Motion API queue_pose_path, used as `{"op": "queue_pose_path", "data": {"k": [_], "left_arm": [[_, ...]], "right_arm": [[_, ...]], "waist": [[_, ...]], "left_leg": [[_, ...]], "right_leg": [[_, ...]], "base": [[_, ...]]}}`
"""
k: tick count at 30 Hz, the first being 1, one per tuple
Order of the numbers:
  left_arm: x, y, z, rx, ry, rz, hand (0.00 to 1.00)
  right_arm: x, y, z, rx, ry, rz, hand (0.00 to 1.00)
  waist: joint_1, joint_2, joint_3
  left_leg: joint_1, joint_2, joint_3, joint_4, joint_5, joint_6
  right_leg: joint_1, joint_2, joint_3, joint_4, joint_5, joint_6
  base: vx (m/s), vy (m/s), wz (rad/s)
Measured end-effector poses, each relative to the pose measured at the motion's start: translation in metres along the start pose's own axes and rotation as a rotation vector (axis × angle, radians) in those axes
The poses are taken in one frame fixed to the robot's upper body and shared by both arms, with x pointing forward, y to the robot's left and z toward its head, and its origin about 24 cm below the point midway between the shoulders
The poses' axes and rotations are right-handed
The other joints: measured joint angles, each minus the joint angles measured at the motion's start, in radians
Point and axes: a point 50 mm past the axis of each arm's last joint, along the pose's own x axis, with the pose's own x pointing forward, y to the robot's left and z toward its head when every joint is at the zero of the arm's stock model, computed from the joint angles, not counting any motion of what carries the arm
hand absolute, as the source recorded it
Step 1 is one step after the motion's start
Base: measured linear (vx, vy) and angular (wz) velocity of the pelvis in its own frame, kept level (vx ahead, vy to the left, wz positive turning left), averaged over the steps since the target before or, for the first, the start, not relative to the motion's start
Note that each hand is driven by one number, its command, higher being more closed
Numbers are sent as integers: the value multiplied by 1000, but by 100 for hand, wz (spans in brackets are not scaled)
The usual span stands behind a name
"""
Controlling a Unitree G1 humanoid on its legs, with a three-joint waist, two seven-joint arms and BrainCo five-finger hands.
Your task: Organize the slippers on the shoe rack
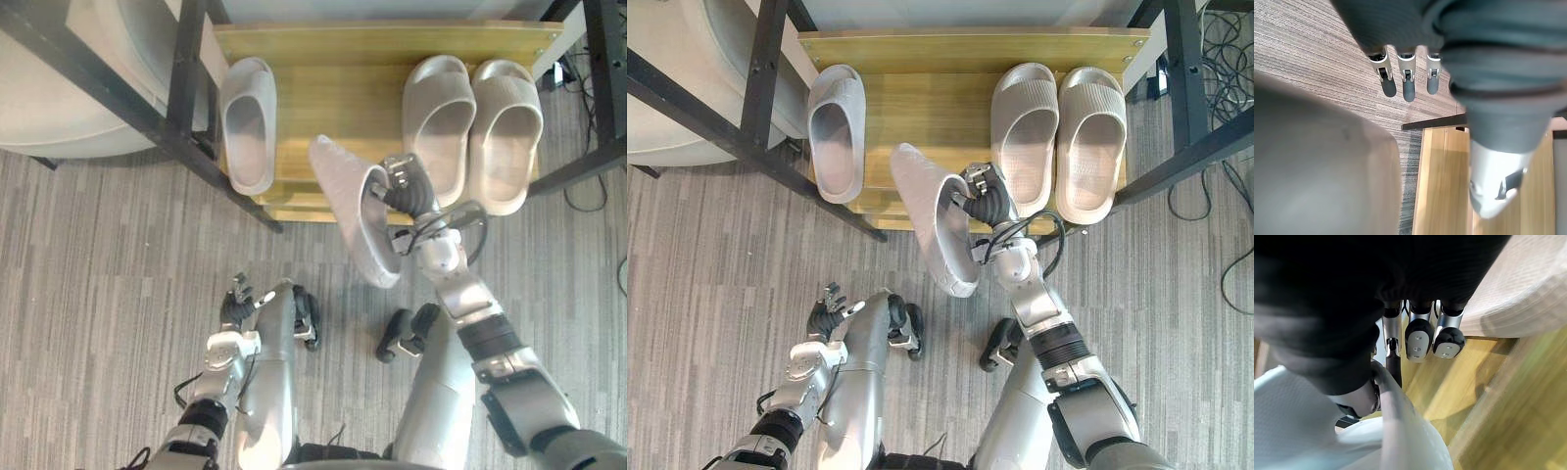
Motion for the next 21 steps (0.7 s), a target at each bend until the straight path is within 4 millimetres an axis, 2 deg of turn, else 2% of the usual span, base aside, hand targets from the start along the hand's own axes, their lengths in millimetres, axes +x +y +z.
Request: {"op": "queue_pose_path", "data": {"k": [3,4,8,13,21], "left_arm": [[5,-6,23,-41,-100,-8,0],[7,-9,30,-53,-126,-18,0],[6,-17,32,-86,-135,-13,0],[6,-19,37,-101,-155,-16,0],[7,-23,41,-137,-178,-18,0]], "right_arm": [[24,-26,26,-37,-94,-166,100],[30,-35,31,-51,-102,-220,100],[35,-41,35,-85,-107,-278,100],[51,-59,45,-122,-113,-374,100],[69,-69,36,-183,-12,-423,100]], "waist": [[13,-3,7],[28,-7,25],[56,-8,30],[63,-8,30],[75,-9,30]], "left_leg": [[-105,-5,-28,66,-1,0],[-109,-10,-31,79,-3,-3],[-115,-23,-36,81,-3,-4],[-142,-31,-43,81,-2,-6],[-170,-39,-48,81,0,-8]], "right_leg": [[-83,-22,-10,69,-24,-5],[-86,-30,-8,89,-32,-12],[-85,-47,-12,101,-50,-7],[-103,-56,-20,105,-53,-11],[-122,-63,-26,108,-60,-6]], "base": [[5,12,22],[16,-7,23],[37,-9,14],[36,-5,6],[25,-6,4]]}}
